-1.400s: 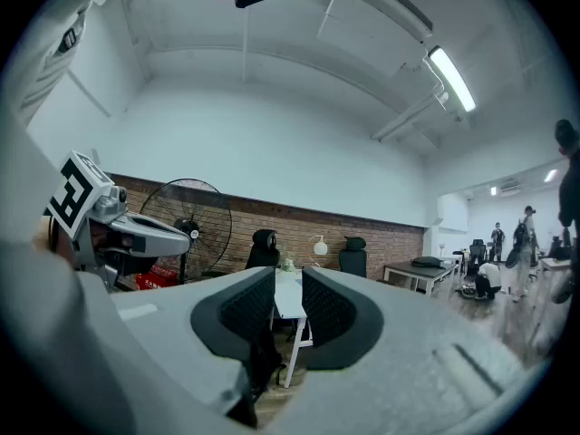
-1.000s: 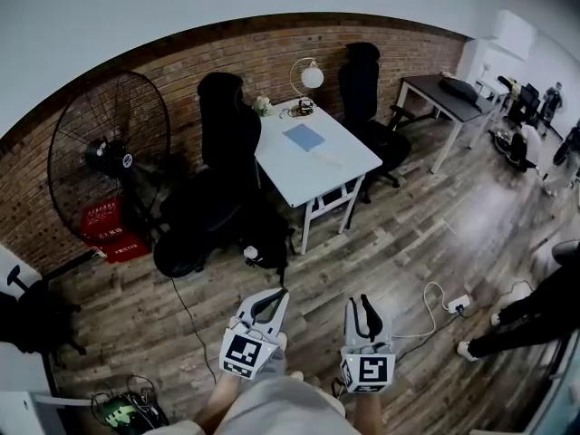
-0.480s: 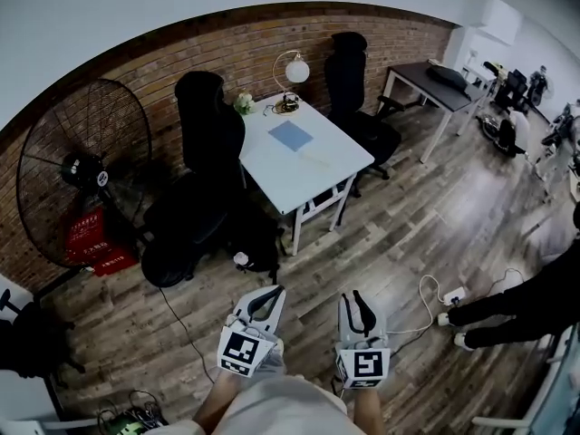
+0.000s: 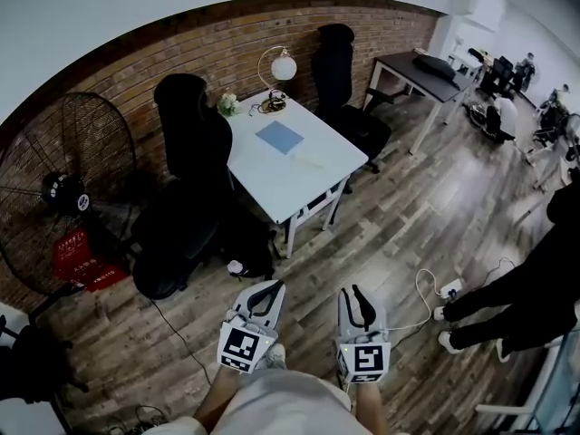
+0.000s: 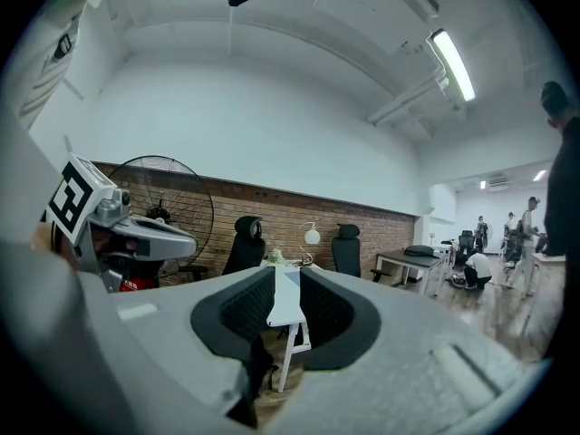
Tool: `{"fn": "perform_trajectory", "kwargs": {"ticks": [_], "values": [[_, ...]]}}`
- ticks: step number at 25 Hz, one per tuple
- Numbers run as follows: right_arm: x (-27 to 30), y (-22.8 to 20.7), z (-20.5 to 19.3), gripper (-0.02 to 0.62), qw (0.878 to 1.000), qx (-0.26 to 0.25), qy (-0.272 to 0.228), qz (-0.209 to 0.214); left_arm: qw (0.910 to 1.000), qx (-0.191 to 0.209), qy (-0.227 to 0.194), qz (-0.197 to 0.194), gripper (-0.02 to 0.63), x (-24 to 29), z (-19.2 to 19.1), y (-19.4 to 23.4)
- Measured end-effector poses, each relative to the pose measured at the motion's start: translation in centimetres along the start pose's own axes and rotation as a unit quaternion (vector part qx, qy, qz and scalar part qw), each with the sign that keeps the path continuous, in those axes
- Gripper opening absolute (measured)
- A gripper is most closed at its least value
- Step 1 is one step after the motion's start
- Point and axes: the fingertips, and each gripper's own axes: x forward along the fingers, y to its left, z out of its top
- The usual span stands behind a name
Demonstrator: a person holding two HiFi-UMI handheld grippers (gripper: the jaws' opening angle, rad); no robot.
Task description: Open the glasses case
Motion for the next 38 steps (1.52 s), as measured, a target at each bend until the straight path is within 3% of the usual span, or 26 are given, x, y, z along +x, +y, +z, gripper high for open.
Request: {"fn": "perform_trajectory", "kwargs": {"ticks": [4,19,26,38], "values": [[1.9,0.0,-0.1,0.077,1.0,0.003,0.003,-0.009,0.9997,0.017,-0.013,-0.01,0.003,1.0,0.2,1.7],[6.2,-0.4,-0.5,0.077,0.999,-0.005,0.014,-0.032,0.9996,-0.012,-0.003,-0.024,0.003,4.0,-1.2,5.6],[8.7,-1.1,-0.6,0.075,1.0,-0.008,0.012,-0.015,0.9998,-0.018,0.003,-0.013,0.003,5.7,-1.6,6.8],[14.9,-5.8,1.3,0.077,1.0,-0.015,0.0,0.0,1.0,-0.007,-0.006,-0.001,0.003,12.8,0.8,9.5]]}}
